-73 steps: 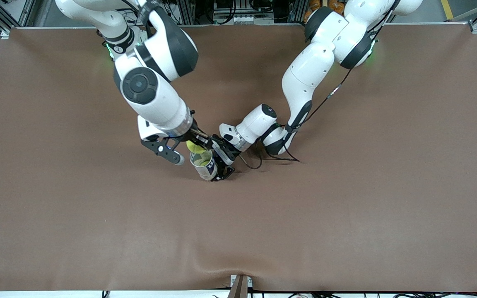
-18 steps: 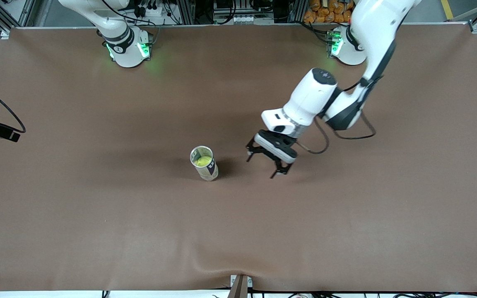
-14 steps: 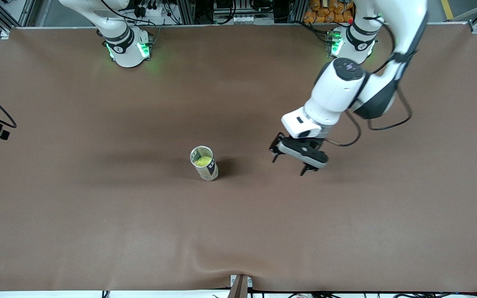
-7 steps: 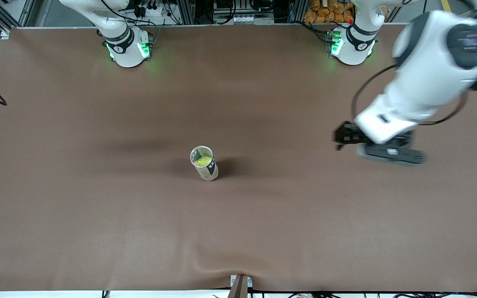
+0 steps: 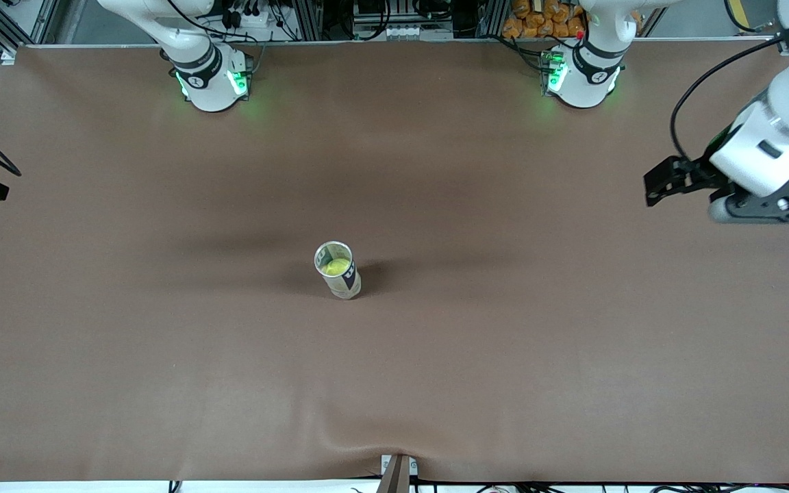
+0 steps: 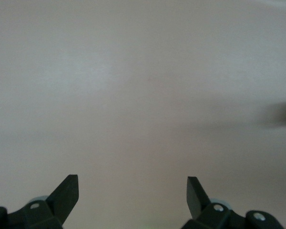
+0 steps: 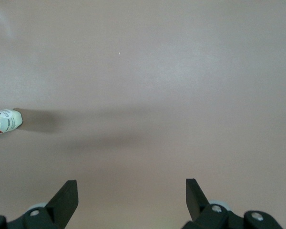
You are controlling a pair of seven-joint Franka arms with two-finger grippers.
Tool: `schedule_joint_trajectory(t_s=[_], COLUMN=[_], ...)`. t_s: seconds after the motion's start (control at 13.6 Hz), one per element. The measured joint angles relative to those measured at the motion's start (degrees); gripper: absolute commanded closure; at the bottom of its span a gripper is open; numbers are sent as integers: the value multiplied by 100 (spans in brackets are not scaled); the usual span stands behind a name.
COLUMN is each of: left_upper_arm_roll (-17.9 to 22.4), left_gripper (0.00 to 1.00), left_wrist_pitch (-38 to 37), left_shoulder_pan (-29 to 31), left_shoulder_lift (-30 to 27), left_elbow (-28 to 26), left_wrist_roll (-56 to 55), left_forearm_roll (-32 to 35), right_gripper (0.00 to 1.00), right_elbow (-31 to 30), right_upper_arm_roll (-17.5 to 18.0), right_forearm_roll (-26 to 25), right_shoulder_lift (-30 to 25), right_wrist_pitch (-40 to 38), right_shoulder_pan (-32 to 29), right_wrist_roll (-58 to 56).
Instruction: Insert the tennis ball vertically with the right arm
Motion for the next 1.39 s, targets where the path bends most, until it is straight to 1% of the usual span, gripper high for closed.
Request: schedule_joint_trajectory(t_s=[0.15,0.29,0.51,0.66,0.73,0.88,1.1,1.17,1.39], left_upper_arm_roll=[63,67,69,96,184,654,1674,1846,1942], left_gripper=[0,0,0,0,0,0,0,0,0], left_wrist_pitch=[-72,-101,-102,-117,-134,-142,-154,-157,-159], left_shoulder_pan=[131,201,300,376,311,-132,-1086,-1243,-1316], left_shoulder_lift=[-153,-263,-363,-408,-420,-435,-532,-583,-710], left_elbow=[30,31,32,28,13,-44,-197,-262,-518], left_wrist_roll=[27,126,234,338,354,365,364,364,356], left_forearm_roll=[0,0,0,-1,-1,-2,-9,-15,-25], right_gripper=[0,0,0,0,0,0,0,0,0], right_elbow=[-130,-619,-1369,-1540,-1549,-1550,-1601,-1619,-1629], right_upper_arm_roll=[7,23,29,30,28,30,46,55,62], right_forearm_roll=[1,2,2,2,2,2,-1,-10,-137], right_shoulder_lift=[-123,-491,-1042,-1219,-1285,-1370,-1381,-1381,-1381], right_wrist_pitch=[171,469,655,711,728,728,683,683,681], right_shoulder_pan=[3,47,187,211,211,212,242,267,311], right_wrist_roll=[-4,-13,-13,-13,-13,-14,-22,-22,-36])
